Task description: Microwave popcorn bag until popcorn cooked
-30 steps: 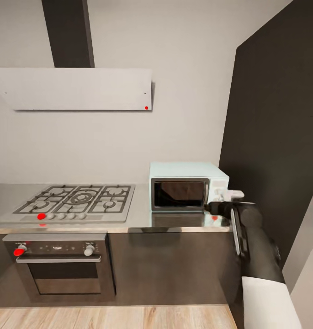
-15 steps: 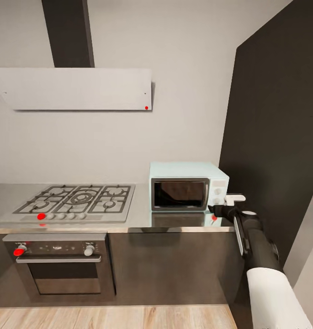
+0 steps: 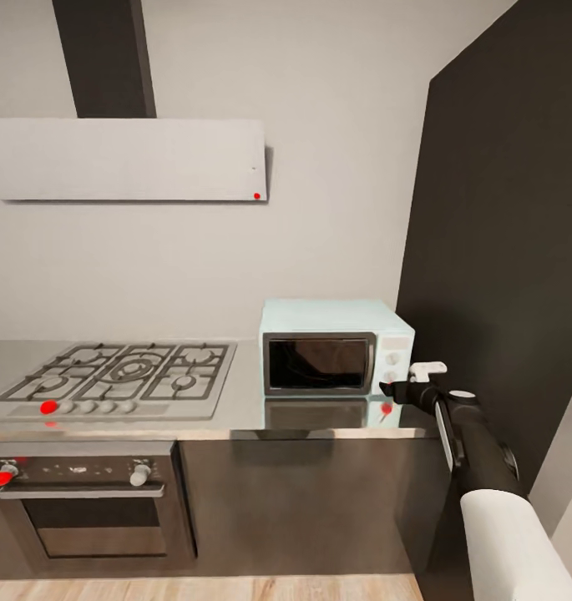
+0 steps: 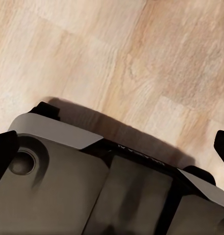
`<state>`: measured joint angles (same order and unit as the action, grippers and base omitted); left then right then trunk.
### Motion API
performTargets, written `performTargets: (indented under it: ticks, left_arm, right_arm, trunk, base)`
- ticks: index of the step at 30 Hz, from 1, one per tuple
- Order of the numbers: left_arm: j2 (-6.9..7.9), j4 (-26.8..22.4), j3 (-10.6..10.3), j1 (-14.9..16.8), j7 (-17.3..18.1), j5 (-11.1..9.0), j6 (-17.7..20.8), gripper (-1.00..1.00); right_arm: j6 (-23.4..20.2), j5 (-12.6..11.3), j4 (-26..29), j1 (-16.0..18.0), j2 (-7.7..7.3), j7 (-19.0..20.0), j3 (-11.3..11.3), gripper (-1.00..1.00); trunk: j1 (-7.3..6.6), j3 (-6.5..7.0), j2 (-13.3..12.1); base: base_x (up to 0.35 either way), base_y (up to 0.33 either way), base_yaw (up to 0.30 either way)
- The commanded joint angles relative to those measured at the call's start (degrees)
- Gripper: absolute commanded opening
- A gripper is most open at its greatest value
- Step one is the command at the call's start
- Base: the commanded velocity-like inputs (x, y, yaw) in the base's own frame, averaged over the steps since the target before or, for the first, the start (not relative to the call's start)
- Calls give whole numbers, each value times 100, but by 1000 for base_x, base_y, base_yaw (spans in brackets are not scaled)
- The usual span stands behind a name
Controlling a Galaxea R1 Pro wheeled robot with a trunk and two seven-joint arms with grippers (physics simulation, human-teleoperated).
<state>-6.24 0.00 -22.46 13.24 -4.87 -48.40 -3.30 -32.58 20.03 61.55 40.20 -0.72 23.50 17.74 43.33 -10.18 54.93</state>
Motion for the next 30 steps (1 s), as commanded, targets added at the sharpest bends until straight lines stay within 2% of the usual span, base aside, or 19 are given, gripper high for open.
performTargets:
  ticks: [1, 6, 14, 18, 22, 23, 30]
  left_arm:
    - [-1, 0, -48, 3, -23, -50, -19, 100]
    - [0, 0, -48, 3, -23, -62, -22, 100]
    - [9, 0, -48, 3, -23, -73, -22, 100]
    - [9, 0, -48, 3, -23, -73, -22, 100]
    - [9, 0, -48, 3, -23, -73, -22, 100]
    - [9, 0, -48, 3, -25, -73, -22, 100]
    - [9, 0, -48, 3, -23, -73, -22, 100]
  right_arm:
    - [-23, 60, -35, 5, 2, -92, 14, 100]
    - [-7, 55, -214, 5, 14, -500, 11, 100]
    - [84, 31, -389, 5, 43, -587, 17, 100]
    - [521, 28, -654, 5, 64, -598, 32, 100]
    - [1020, 28, -896, 5, 66, -600, 250, 100]
    - [1191, 28, -981, 5, 69, -601, 451, 100]
    - [1316, 21, -1140, 5, 78, -601, 518, 100]
  trunk:
    - [2, -8, 6]
    - [2, -8, 6]
    - [2, -8, 6]
    - [2, -8, 6]
    - [2, -8, 6]
    - [2, -8, 6]
    - [2, -8, 6]
  base:
    - [32, -21, 0]
    - [10, -7, 0]
    - [0, 0, 0]
    - [0, 0, 0]
    - [0, 0, 0]
    - [0, 0, 0]
    - [0, 0, 0]
